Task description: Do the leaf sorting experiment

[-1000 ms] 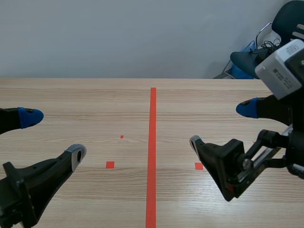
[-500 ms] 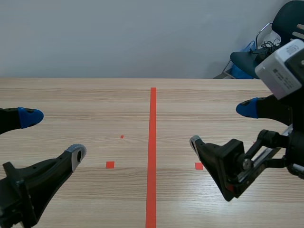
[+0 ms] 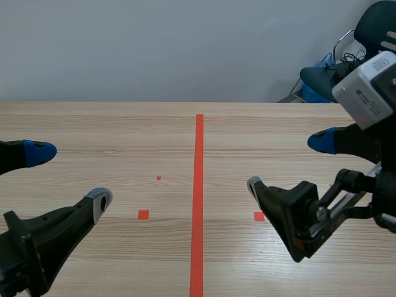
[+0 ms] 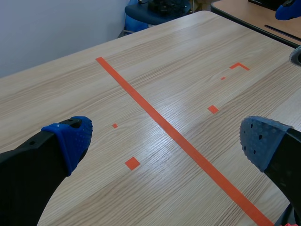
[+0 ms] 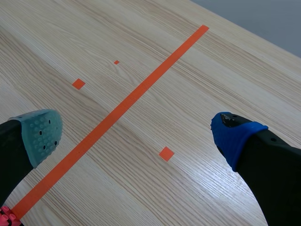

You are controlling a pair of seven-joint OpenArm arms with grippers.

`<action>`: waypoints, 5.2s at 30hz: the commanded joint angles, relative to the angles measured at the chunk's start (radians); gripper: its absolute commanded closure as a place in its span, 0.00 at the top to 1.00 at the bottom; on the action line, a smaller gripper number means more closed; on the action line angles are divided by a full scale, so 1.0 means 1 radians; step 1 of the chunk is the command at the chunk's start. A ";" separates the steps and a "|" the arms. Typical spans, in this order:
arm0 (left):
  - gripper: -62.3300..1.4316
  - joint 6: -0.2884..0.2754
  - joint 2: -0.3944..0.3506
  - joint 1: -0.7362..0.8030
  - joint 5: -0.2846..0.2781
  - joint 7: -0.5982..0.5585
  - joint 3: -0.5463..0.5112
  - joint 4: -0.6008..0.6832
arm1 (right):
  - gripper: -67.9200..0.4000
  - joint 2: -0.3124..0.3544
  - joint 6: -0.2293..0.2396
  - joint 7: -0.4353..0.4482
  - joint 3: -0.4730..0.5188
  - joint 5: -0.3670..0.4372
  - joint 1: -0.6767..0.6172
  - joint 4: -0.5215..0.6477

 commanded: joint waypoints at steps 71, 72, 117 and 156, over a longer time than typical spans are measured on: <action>1.00 -0.002 -0.006 -0.004 -0.009 0.026 0.001 0.006 | 1.00 0.002 0.000 0.007 -0.008 0.001 0.024 -0.046; 1.00 -0.002 -0.006 -0.004 -0.009 0.025 0.001 0.006 | 1.00 0.002 0.000 0.011 -0.022 0.002 0.039 -0.070; 1.00 -0.002 -0.006 -0.006 -0.009 0.025 0.001 0.006 | 0.10 -0.239 -0.017 0.062 -0.451 -0.297 0.544 -0.612; 1.00 -0.002 -0.006 -0.023 -0.009 0.029 0.001 0.006 | 0.21 -0.014 -0.175 0.335 0.145 -0.042 0.452 -1.044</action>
